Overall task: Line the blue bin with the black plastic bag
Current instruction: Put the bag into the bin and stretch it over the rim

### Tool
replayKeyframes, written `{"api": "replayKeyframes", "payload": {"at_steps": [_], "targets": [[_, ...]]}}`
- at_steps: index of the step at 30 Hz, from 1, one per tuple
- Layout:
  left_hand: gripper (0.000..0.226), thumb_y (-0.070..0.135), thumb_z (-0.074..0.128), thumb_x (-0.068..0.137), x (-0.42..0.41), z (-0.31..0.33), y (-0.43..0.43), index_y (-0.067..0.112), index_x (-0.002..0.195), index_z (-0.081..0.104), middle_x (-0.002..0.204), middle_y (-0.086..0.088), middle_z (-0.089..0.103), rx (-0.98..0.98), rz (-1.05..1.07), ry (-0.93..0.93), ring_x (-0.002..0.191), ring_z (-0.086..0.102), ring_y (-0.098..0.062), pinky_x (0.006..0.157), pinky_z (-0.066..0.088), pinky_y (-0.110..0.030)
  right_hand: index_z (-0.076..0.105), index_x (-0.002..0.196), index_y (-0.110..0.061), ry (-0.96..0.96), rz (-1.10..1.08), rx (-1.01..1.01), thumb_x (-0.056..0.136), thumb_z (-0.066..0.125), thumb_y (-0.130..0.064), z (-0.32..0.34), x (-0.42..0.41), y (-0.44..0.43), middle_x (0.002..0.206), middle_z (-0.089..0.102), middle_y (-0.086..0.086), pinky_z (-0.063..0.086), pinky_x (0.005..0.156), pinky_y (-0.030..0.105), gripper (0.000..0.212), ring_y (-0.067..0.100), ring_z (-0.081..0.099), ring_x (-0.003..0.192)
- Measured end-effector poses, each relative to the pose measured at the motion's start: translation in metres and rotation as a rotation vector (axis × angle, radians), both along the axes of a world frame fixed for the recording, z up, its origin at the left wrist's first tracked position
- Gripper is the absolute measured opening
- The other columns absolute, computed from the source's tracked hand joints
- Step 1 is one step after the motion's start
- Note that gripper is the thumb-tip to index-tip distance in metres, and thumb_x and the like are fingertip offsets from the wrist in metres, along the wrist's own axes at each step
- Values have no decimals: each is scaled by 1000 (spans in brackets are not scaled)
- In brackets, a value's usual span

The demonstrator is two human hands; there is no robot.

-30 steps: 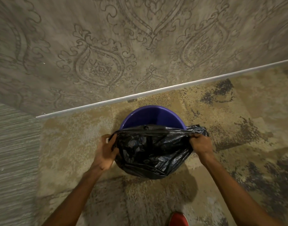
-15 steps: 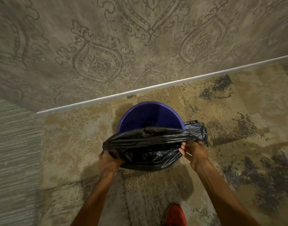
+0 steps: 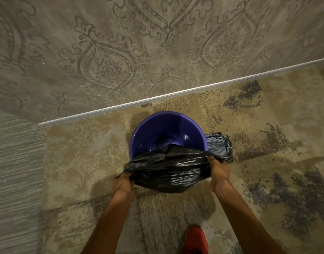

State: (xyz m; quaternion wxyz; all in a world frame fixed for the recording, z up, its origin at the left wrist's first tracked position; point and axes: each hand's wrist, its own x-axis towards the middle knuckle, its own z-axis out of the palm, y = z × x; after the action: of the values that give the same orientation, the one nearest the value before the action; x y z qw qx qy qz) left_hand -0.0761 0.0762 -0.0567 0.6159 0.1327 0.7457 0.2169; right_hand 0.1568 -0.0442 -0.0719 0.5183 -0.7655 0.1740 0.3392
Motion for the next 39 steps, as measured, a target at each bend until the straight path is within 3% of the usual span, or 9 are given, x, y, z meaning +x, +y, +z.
{"api": "replayKeyframes", "payload": {"at_steps": [3,6,11,16,23,26,32,35,39], "targets": [[35,-1,42,99,1,0,3,-6,133,49,125,-16,52,8,88,-69,62,62,2,54,48,-14,68,111,-6,-14,-33,-13,90,67,-14,-3,3,2,85,70,0,50,55,21,22,11,64,72],[33,15,48,99,13,3,1,-3,125,59,127,-25,61,36,-53,32,97,63,-33,82,53,-41,66,114,-10,-70,-16,23,90,68,-18,-1,-3,3,104,73,8,58,81,38,26,19,68,88],[44,37,53,97,22,-1,8,10,132,57,147,-19,44,260,-422,423,123,54,-37,103,47,-45,66,116,-19,-201,284,-1,91,60,-45,-1,0,13,112,70,5,55,92,46,37,22,67,102],[44,41,45,98,22,-15,28,10,124,63,139,-17,48,477,-763,655,117,55,-34,90,47,-38,53,115,-16,-459,545,-273,95,46,-56,-9,12,28,98,65,3,55,75,41,46,22,65,86],[51,54,51,91,25,-23,65,6,90,70,93,-13,68,495,-755,873,71,59,-28,64,46,-34,50,102,-16,-640,653,-305,92,54,-49,-20,31,45,100,60,7,42,72,35,34,22,53,79],[52,54,60,87,27,-27,79,3,80,67,98,-10,62,586,-791,954,69,60,-30,60,41,-32,47,106,-17,-702,719,-331,94,54,-46,-23,33,51,96,65,8,41,69,35,32,25,56,77],[32,42,71,80,36,-35,88,12,86,62,102,-5,55,714,-694,872,75,61,-29,66,44,-35,50,132,-14,-838,868,-321,99,52,-32,-25,33,67,122,59,15,49,80,39,38,33,62,102],[12,20,69,84,45,-36,91,17,95,65,103,-4,62,910,-649,733,84,59,-17,71,35,-20,52,132,-11,-917,903,-327,96,58,-25,-26,37,75,126,50,16,49,88,42,39,32,51,113],[20,2,59,89,57,-36,96,10,103,70,106,-7,67,1061,-811,664,91,62,-19,75,32,-8,54,135,-16,-988,1016,-204,90,61,-6,-25,43,88,135,45,16,46,101,46,47,31,46,121]]}}
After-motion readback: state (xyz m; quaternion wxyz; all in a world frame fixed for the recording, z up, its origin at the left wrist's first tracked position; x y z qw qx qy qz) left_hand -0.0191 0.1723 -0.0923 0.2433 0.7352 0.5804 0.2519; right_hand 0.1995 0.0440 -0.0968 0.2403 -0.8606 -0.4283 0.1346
